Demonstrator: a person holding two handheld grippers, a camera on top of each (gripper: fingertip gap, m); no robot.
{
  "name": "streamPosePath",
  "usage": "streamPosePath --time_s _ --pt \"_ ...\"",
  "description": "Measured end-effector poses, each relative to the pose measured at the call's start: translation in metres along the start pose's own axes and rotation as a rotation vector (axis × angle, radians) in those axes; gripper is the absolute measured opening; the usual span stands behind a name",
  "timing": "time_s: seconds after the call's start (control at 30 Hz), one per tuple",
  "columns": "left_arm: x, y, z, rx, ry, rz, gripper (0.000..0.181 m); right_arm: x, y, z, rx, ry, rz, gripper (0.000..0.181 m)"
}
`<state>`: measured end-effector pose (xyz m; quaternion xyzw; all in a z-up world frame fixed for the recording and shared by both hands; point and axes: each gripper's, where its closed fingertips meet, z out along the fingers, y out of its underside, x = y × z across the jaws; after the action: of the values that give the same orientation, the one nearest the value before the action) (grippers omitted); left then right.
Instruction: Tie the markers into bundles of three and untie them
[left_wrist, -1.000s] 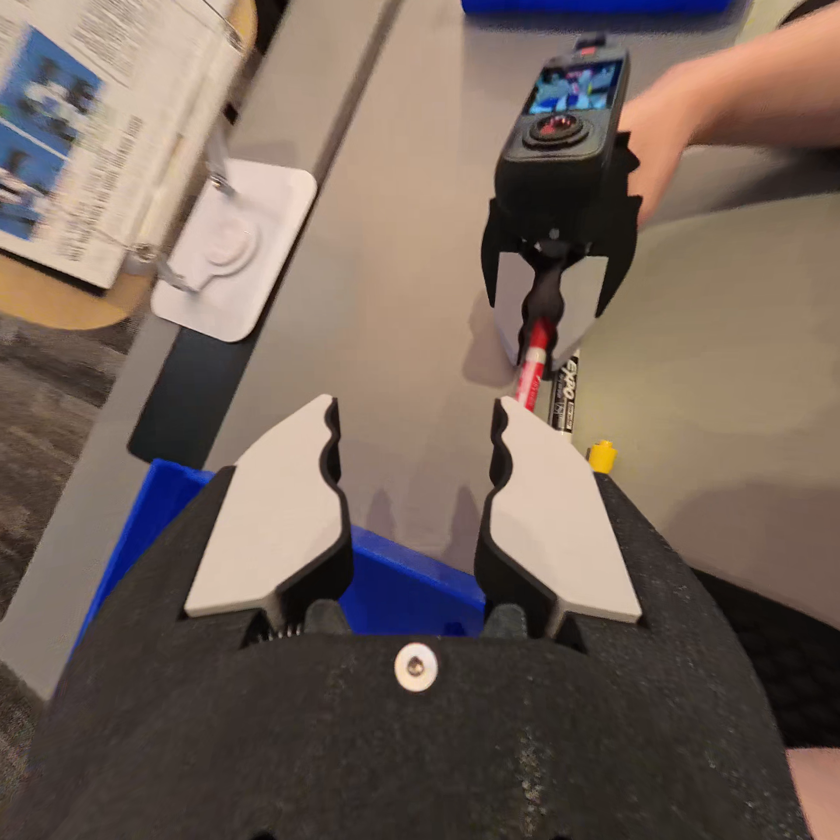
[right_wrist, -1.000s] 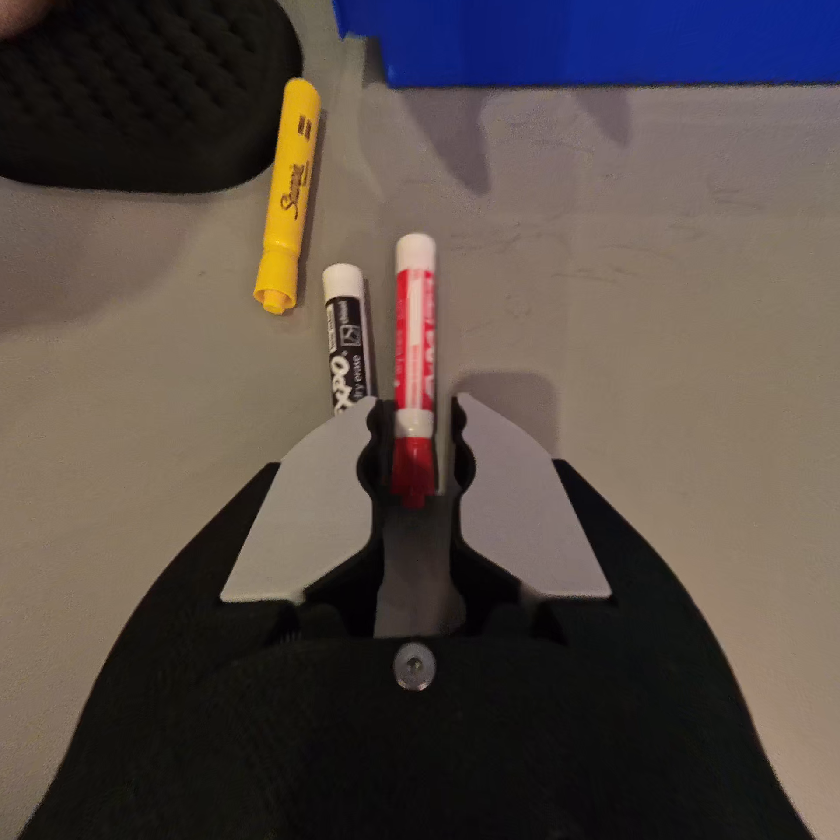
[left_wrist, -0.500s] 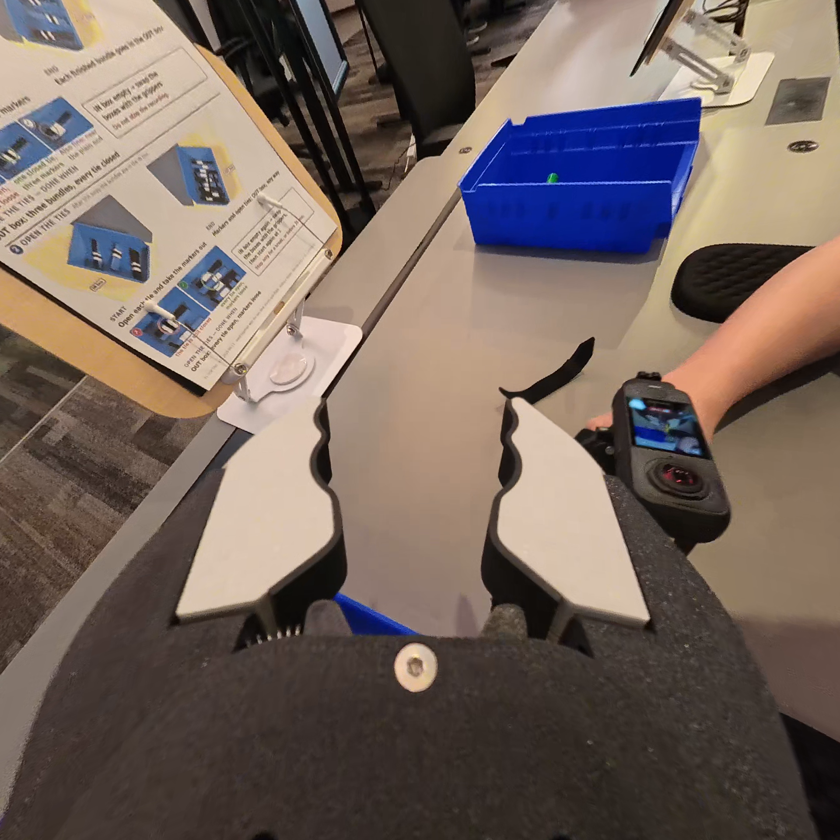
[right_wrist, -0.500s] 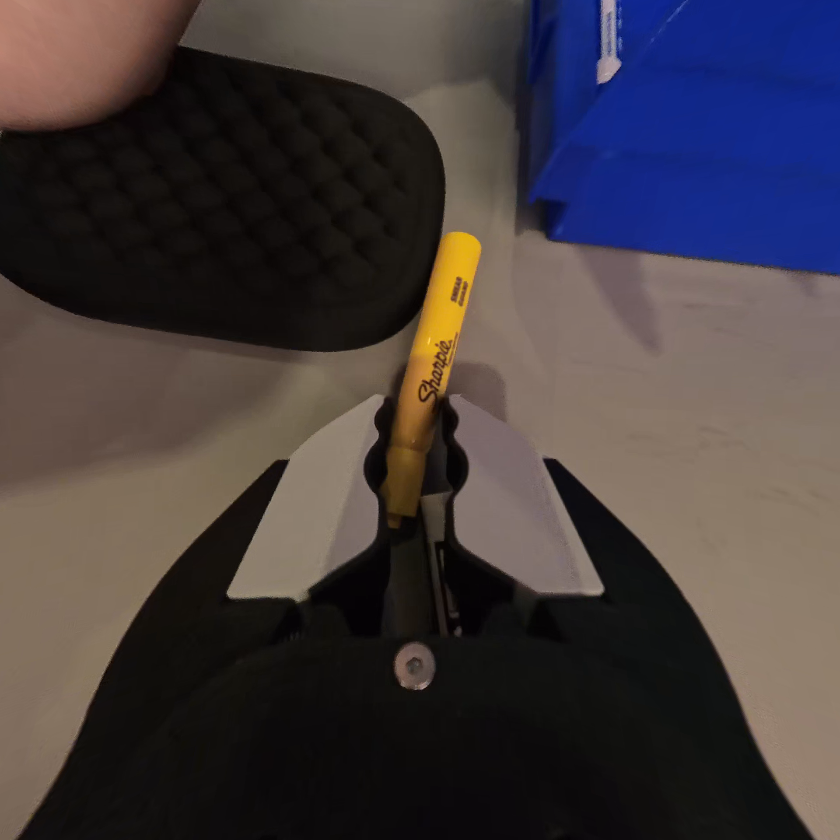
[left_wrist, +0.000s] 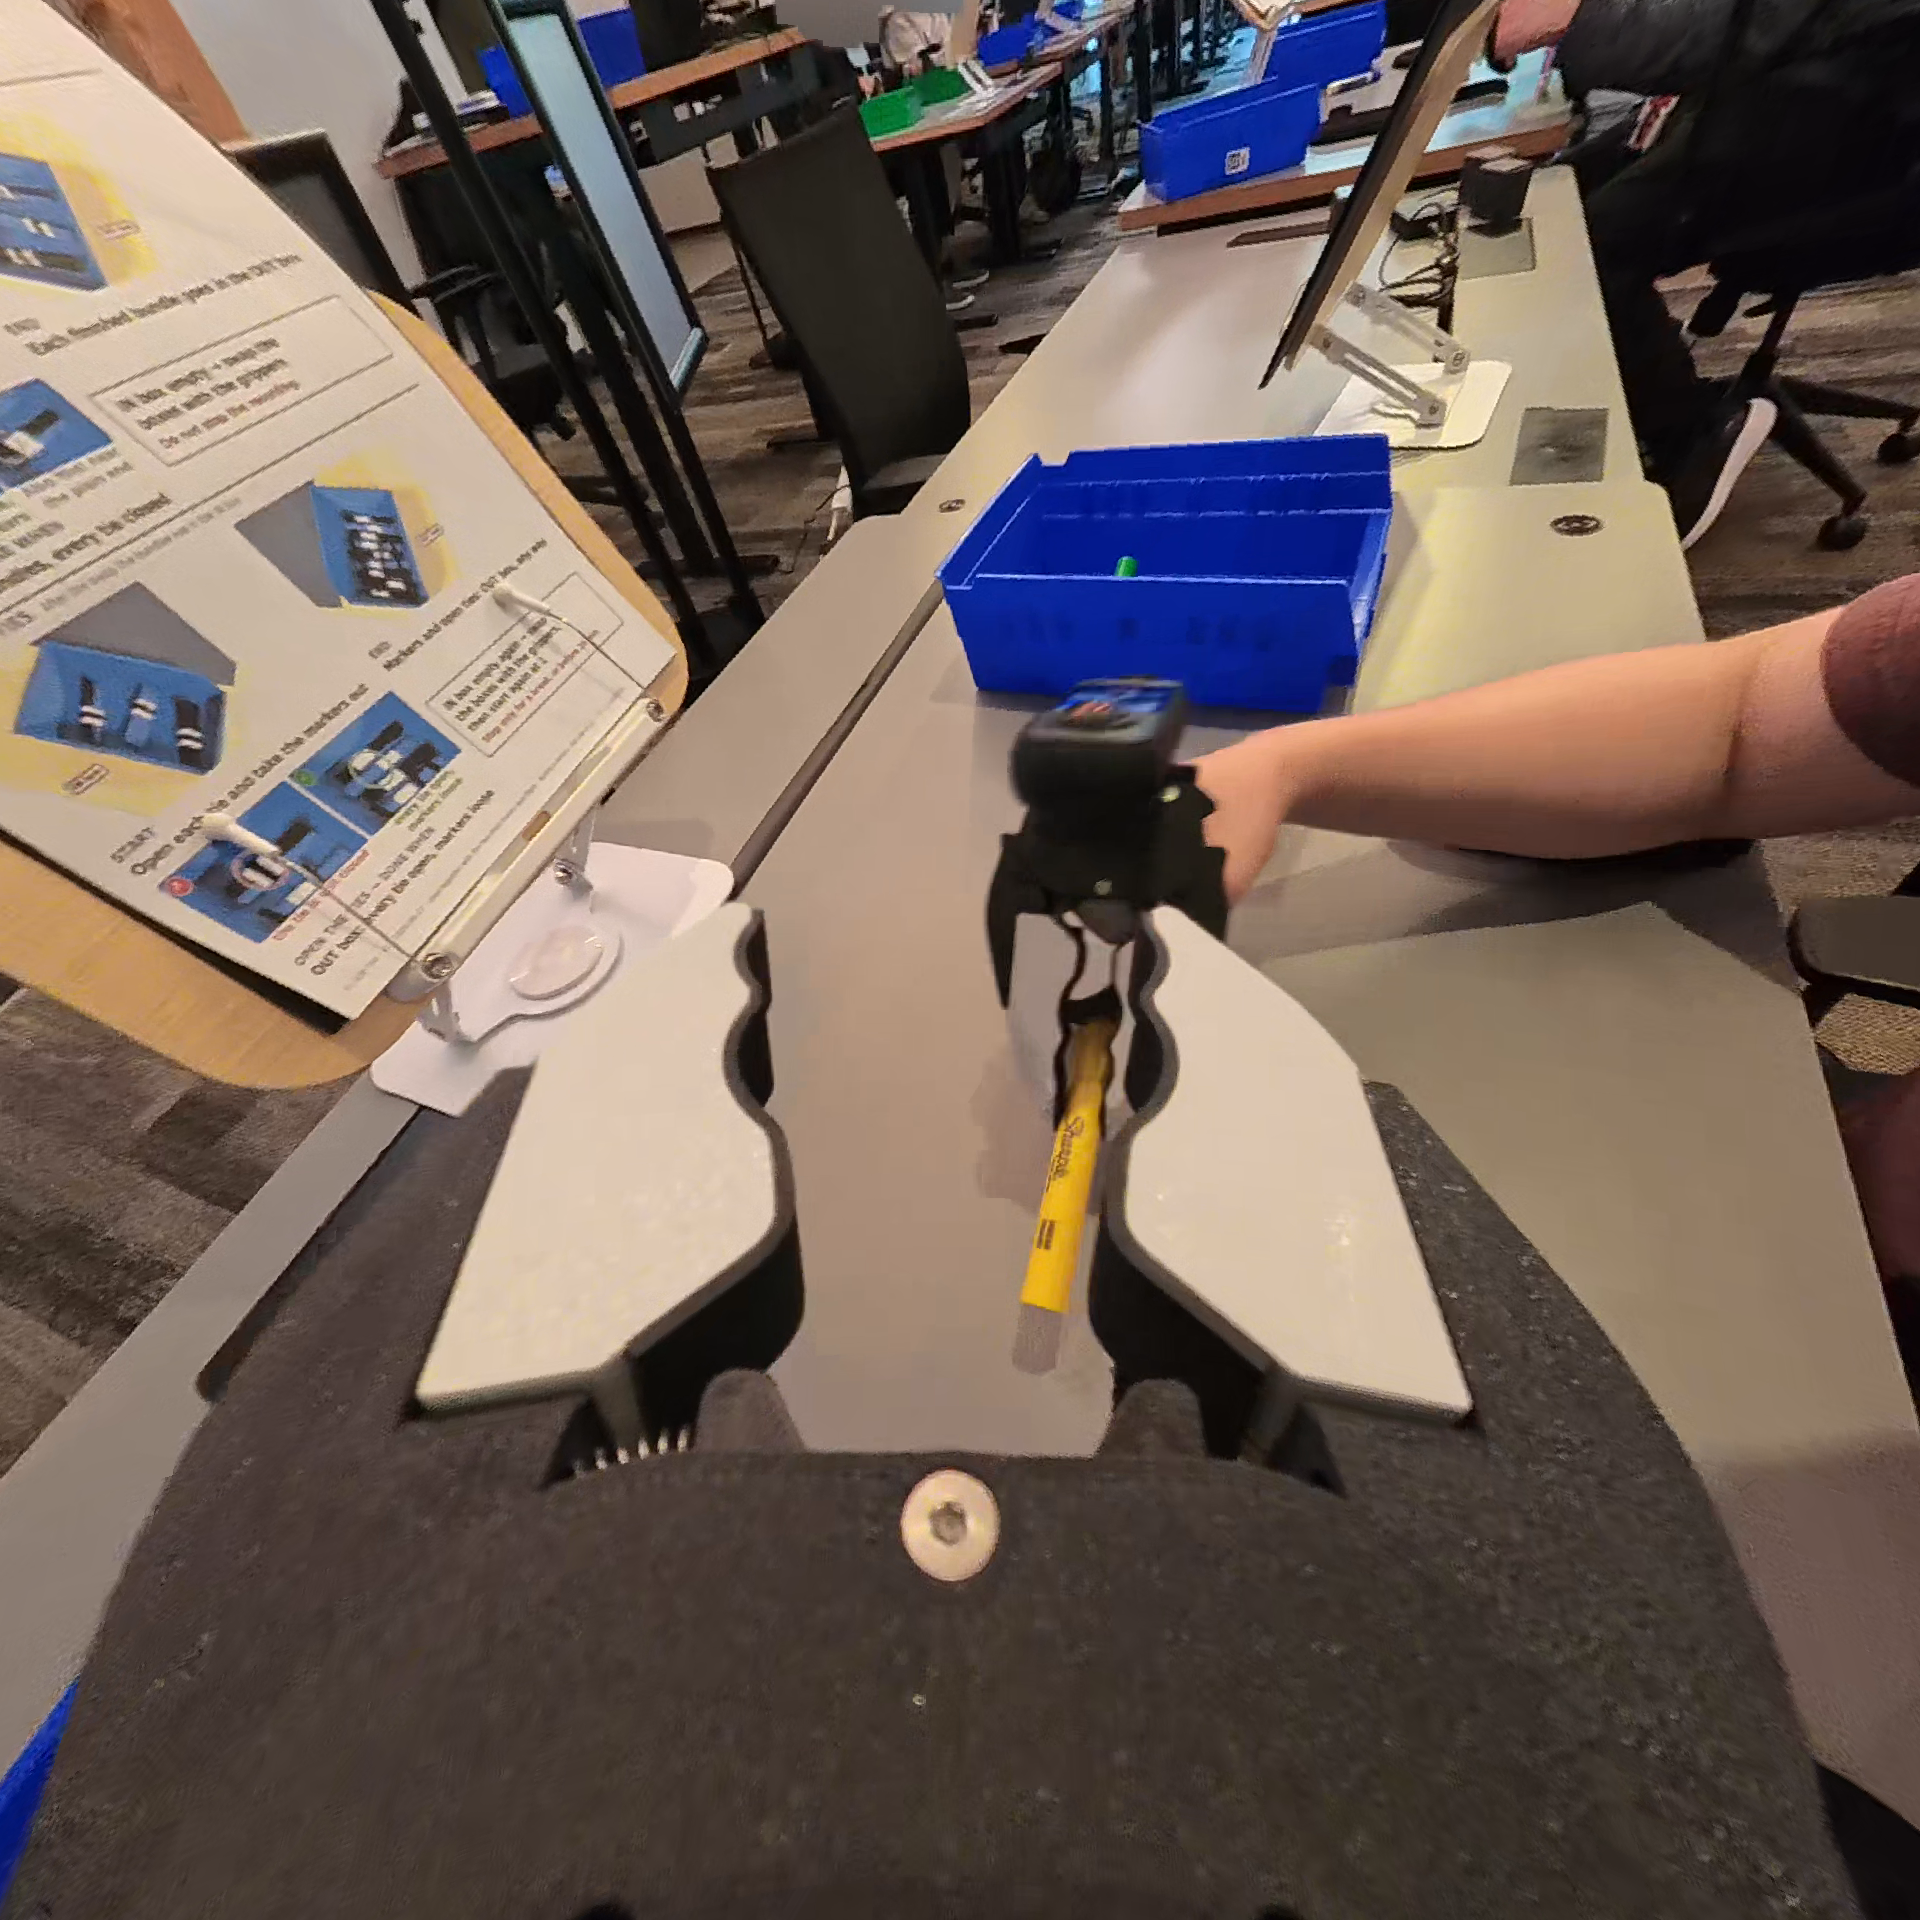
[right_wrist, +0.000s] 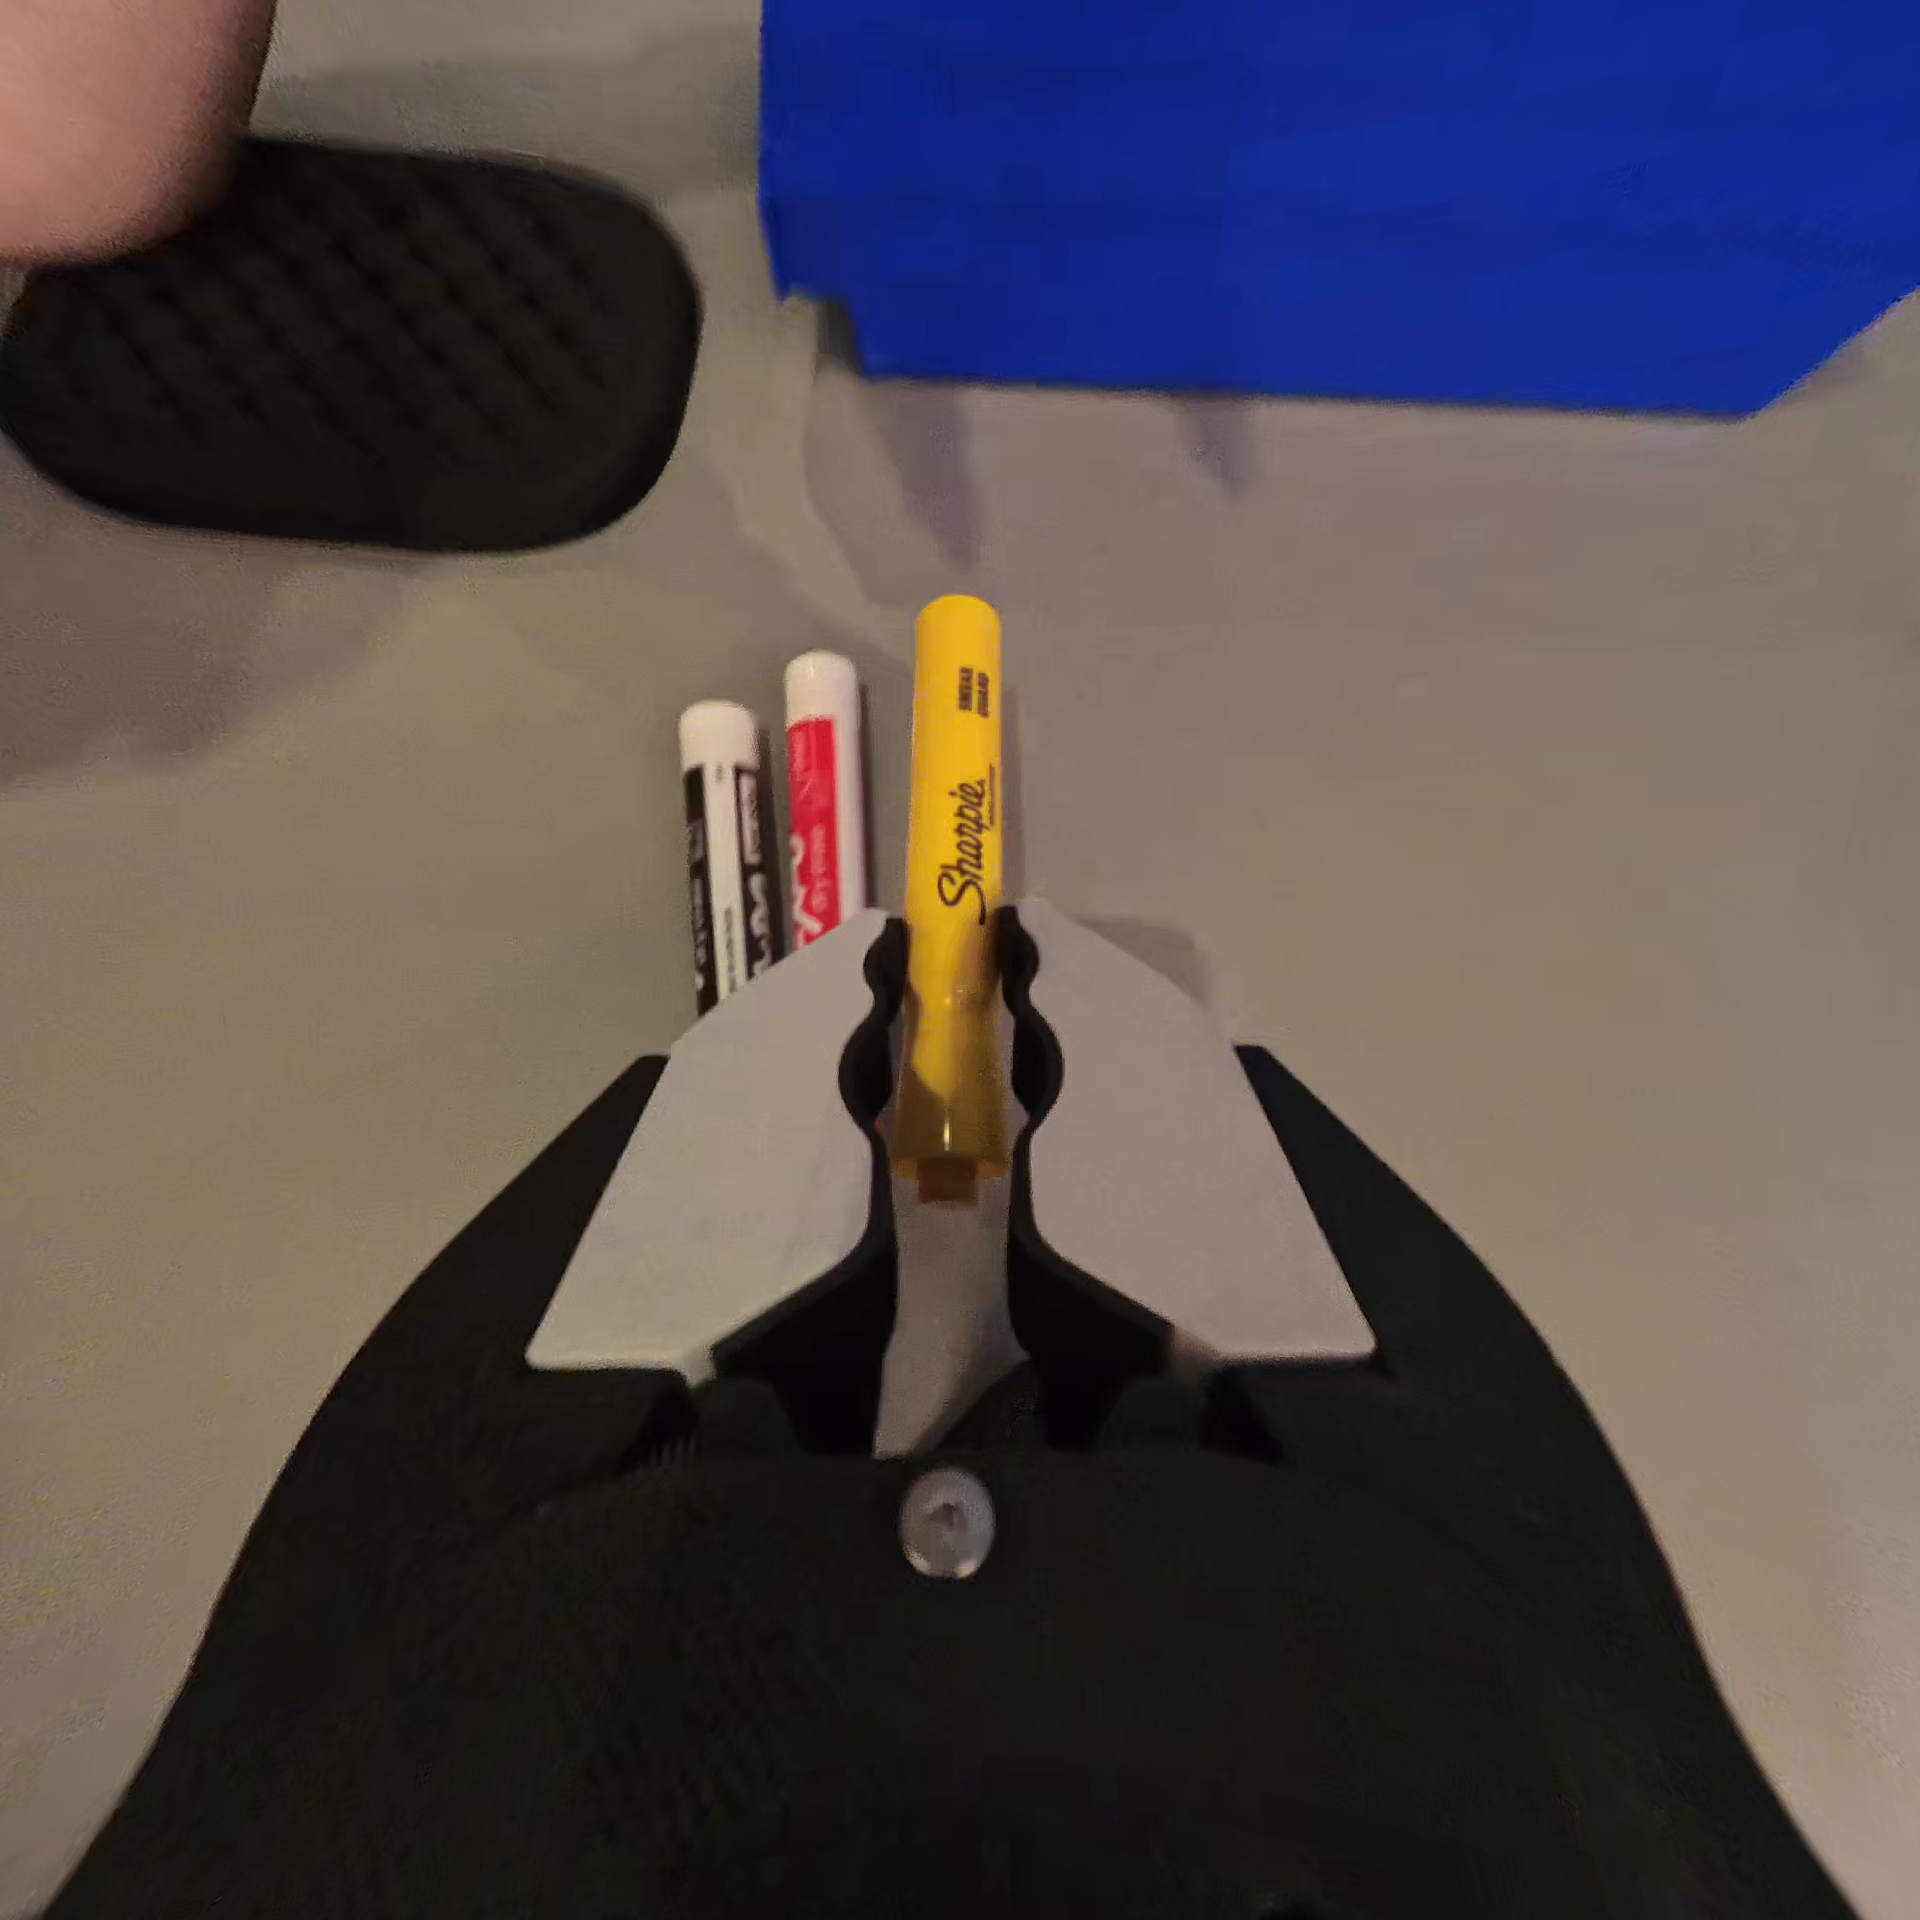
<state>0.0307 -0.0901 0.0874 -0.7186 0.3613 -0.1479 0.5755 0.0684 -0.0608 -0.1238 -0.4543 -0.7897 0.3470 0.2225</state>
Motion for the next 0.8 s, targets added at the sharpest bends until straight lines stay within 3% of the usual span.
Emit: streamPosePath --time_s 0.17,0.27,0.5,0.67,0.8 --pt "0.007 0.009 0.013 -0.052 0.017 -0.034 0.068 -0.005 0.01 0.026 -0.01 -0.164 0.055 0.019" --pt "0.006 0.011 0.015 -0.064 0.01 -0.056 0.068 -0.005 0.019 0.036 -0.06 -0.149 0.019 0.026" --pt "0.004 0.019 0.018 -0.097 0.006 -0.074 0.067 -0.015 0.004 0.022 0.062 -0.165 -0.01 0.042" --pt "0.006 0.026 0.022 -0.132 0.017 -0.071 0.067 -0.026 0.018 0.029 -0.025 -0.129 -0.103 0.048" --pt "0.008 0.03 0.025 -0.149 0.029 -0.077 0.067 -0.036 0.017 0.03 -0.022 -0.165 -0.06 0.049"
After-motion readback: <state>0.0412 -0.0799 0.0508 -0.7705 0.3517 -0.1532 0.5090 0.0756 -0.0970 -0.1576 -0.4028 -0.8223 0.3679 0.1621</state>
